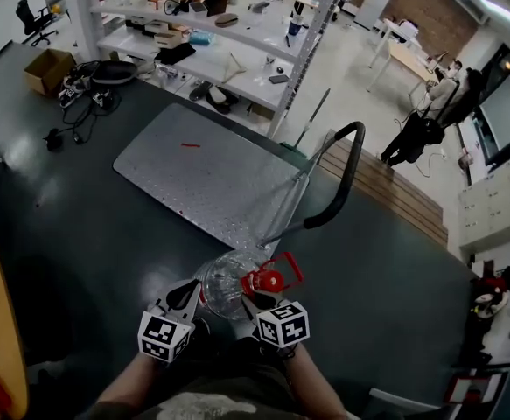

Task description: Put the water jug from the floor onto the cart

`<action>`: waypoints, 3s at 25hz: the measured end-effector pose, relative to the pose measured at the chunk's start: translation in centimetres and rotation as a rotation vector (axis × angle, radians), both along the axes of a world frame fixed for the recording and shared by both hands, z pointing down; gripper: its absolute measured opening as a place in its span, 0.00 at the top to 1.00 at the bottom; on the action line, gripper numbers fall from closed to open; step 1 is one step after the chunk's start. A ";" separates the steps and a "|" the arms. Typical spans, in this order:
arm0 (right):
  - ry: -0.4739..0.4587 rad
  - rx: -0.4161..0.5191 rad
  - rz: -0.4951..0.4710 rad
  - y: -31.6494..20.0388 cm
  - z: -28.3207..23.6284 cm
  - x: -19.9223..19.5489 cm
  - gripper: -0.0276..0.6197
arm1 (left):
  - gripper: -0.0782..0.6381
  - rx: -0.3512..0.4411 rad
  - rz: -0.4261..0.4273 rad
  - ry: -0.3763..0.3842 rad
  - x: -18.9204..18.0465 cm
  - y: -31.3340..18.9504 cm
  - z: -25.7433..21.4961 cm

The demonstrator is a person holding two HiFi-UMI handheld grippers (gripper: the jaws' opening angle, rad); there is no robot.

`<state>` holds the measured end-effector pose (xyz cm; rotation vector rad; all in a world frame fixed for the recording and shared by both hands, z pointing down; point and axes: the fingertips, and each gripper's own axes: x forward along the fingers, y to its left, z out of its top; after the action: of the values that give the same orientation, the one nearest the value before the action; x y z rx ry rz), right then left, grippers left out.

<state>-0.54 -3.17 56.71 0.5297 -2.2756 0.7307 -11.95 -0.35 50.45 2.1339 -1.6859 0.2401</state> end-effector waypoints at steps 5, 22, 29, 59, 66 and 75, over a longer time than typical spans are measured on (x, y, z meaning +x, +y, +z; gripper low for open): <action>-0.021 0.005 0.007 -2.7 -0.9 -4.8 0.91 | 0.88 0.021 -0.038 0.011 -4.4 -1.9 -1.0; 0.001 -0.016 -0.097 -19.4 2.4 -15.4 0.91 | 0.88 -0.039 -0.156 -0.005 -14.8 -15.3 0.9; -0.007 0.002 -0.127 -28.2 1.7 -18.9 0.91 | 0.88 -0.034 -0.199 -0.026 -19.2 -24.9 0.2; 0.113 0.085 0.292 -53.7 7.3 -36.1 0.90 | 0.88 -0.089 0.156 -0.042 -39.6 -49.5 3.8; 0.088 0.050 0.268 -53.0 8.9 -41.4 0.90 | 0.88 -0.109 0.147 -0.023 -42.1 -50.0 4.8; 0.155 0.042 0.192 -50.4 10.5 -44.1 0.90 | 0.88 -0.114 0.192 -0.013 -42.0 -49.8 5.1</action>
<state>-44.65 -53.53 67.20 0.8051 -2.1199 0.7093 -53.97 -50.16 55.51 2.2128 -1.4376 0.3970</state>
